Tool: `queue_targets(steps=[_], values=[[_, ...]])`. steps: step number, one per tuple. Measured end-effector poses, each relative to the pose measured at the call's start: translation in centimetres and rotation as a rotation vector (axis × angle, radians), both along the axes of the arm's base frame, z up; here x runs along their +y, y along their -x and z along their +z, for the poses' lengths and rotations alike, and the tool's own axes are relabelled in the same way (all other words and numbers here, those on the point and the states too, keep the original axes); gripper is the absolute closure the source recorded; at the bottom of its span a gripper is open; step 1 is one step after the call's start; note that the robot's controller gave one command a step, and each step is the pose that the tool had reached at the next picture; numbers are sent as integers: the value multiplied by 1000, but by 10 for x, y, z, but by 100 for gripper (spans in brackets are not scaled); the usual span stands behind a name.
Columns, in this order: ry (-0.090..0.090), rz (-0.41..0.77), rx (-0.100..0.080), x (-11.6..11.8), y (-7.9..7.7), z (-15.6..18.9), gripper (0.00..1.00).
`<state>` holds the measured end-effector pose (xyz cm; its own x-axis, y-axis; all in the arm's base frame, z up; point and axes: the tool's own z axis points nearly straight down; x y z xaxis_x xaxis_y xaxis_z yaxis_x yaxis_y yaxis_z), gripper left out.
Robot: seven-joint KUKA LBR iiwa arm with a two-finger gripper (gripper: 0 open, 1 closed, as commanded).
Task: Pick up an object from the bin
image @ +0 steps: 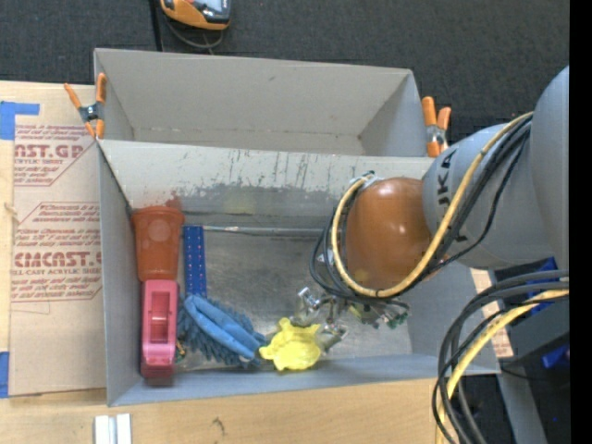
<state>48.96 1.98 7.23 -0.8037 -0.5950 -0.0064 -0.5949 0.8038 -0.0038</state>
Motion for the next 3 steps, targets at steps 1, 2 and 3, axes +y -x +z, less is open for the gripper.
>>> queue_targets(steps=[1,2,3], values=[[-1,132,5,-66,-69,95,100],[-1,132,5,-66,-69,95,100],[1,126,-3,-72,-84,52,100]])
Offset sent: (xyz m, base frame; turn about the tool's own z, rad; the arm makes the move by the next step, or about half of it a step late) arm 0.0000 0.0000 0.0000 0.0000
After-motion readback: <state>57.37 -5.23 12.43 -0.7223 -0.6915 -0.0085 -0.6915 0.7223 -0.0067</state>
